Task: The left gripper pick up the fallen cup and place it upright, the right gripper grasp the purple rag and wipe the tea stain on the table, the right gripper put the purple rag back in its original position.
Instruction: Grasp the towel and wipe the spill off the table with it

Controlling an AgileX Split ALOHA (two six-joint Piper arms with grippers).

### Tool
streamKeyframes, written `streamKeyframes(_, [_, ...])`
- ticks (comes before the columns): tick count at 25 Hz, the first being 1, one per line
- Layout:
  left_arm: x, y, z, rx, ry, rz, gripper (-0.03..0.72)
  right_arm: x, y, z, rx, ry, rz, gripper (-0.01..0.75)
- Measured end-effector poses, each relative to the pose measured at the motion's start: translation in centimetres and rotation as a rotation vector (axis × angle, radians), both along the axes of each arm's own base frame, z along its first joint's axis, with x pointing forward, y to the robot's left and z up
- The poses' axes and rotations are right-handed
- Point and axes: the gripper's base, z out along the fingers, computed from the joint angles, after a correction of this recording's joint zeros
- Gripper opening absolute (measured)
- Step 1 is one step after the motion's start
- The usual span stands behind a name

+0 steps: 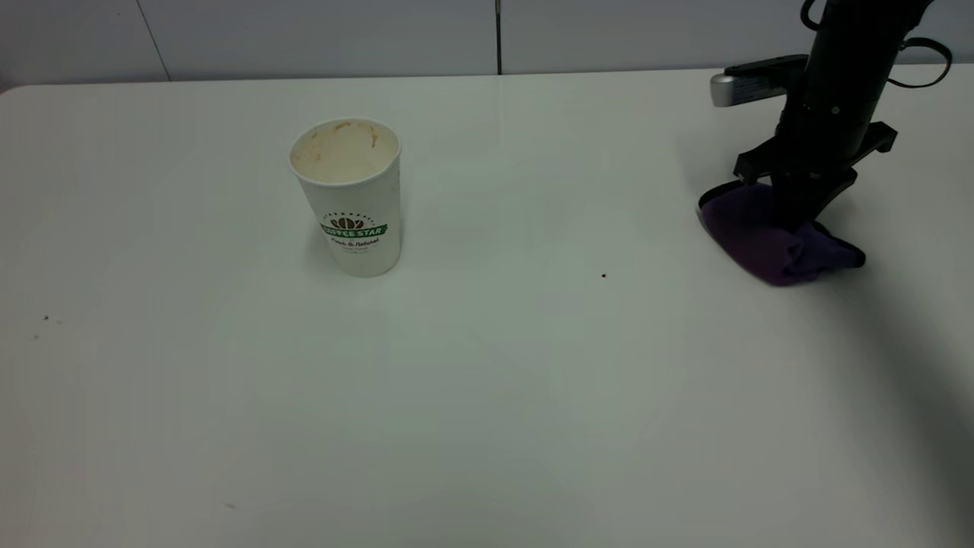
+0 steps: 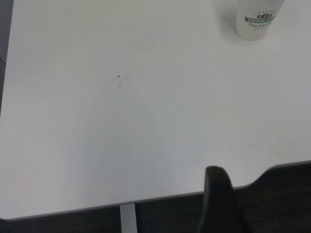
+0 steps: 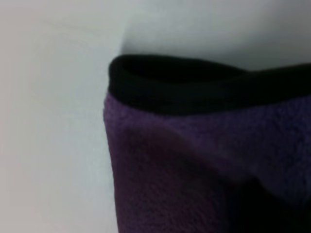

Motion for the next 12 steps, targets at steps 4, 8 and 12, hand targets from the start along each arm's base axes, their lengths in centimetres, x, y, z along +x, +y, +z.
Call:
streamKeyframes(4, [0.0, 0.0, 0.0, 0.0, 0.0, 0.0, 0.487, -0.8, 1.8, 0.0, 0.041, 0.063, 0.086, 0.056])
streamKeyframes(8, [0.0, 0.0, 0.0, 0.0, 0.0, 0.0, 0.487, -1.5, 4.7, 0.0, 0.065, 0.089, 0.177, 0.093])
streamKeyframes(12, [0.0, 0.0, 0.0, 0.0, 0.0, 0.0, 0.487, -1.6, 5.8, 0.9, 0.092, 0.083, 0.182, 0.217])
